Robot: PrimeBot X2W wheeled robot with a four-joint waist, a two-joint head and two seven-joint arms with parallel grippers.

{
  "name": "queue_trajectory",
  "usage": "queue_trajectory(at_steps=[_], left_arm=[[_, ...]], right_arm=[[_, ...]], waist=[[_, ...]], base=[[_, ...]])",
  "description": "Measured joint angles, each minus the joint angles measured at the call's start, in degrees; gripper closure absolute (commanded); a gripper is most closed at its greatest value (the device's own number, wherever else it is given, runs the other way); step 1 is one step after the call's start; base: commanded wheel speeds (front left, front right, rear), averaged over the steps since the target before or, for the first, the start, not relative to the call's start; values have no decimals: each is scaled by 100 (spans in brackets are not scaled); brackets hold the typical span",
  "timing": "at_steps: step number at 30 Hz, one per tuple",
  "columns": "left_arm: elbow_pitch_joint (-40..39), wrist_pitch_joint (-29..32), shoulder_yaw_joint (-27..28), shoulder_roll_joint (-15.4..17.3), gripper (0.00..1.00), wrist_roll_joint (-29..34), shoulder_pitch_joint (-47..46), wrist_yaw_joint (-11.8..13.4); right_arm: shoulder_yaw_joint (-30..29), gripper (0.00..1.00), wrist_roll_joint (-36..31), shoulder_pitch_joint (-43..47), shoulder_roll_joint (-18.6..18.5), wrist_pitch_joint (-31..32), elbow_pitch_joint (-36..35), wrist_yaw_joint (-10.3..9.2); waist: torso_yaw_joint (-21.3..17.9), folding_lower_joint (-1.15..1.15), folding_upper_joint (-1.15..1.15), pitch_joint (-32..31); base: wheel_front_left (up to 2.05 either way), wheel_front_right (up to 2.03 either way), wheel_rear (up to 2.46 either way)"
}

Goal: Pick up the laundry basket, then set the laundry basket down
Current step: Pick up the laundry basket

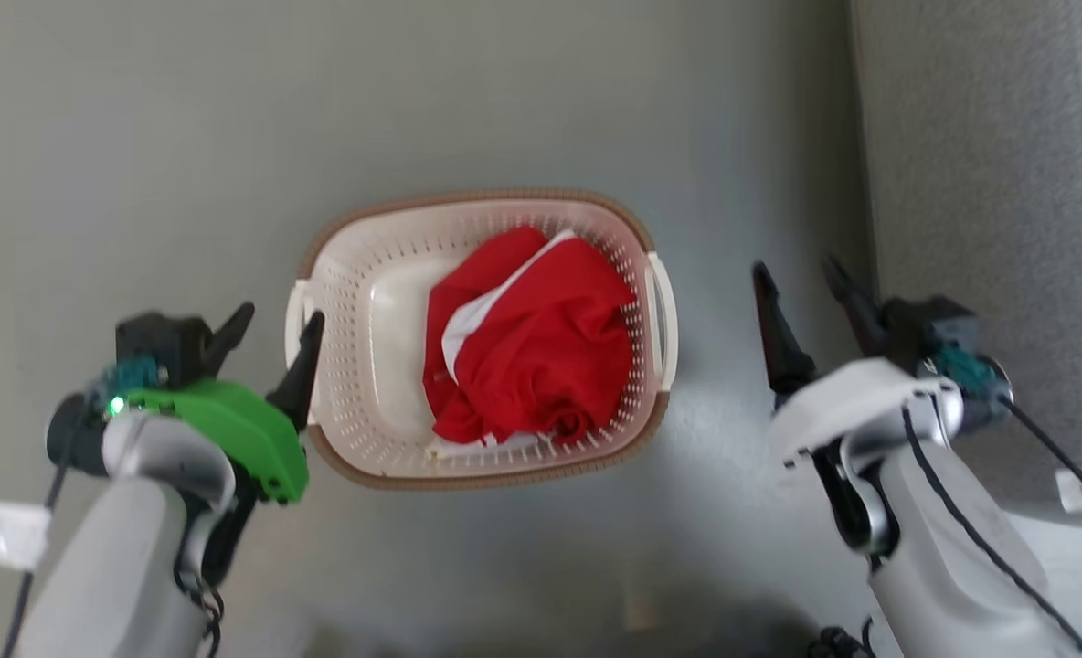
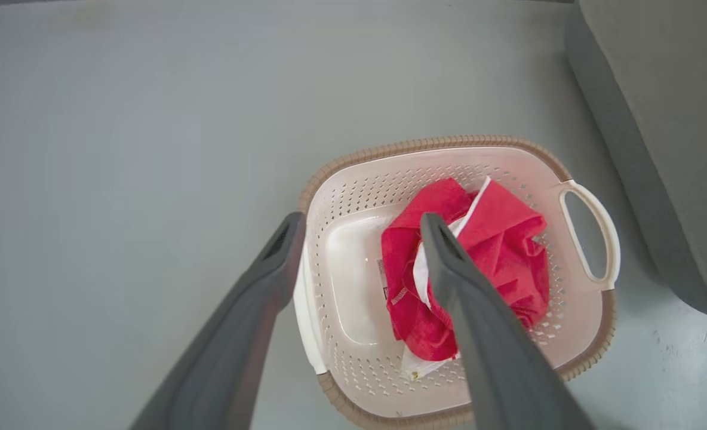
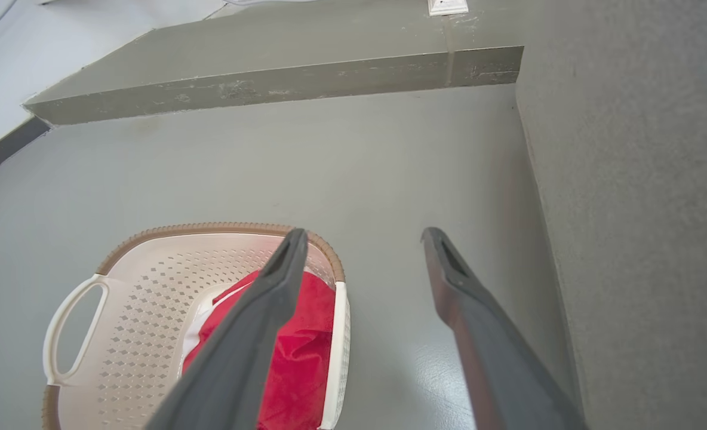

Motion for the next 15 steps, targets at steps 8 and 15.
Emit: queue_trajectory(at_steps=[8,15], left_arm=[[667,409,-70,12,0,-192,-781,-174],[1123,566,-45,132,0,-212,-1419,-237]], right_arm=[[300,0,-9,-820,18,121,594,94],[522,0,-8,-1481,18,126,949,185]], waist=[[-74,0,0,656],[-123,0,0,1231]], base=[[0,0,0],[0,0,0]])
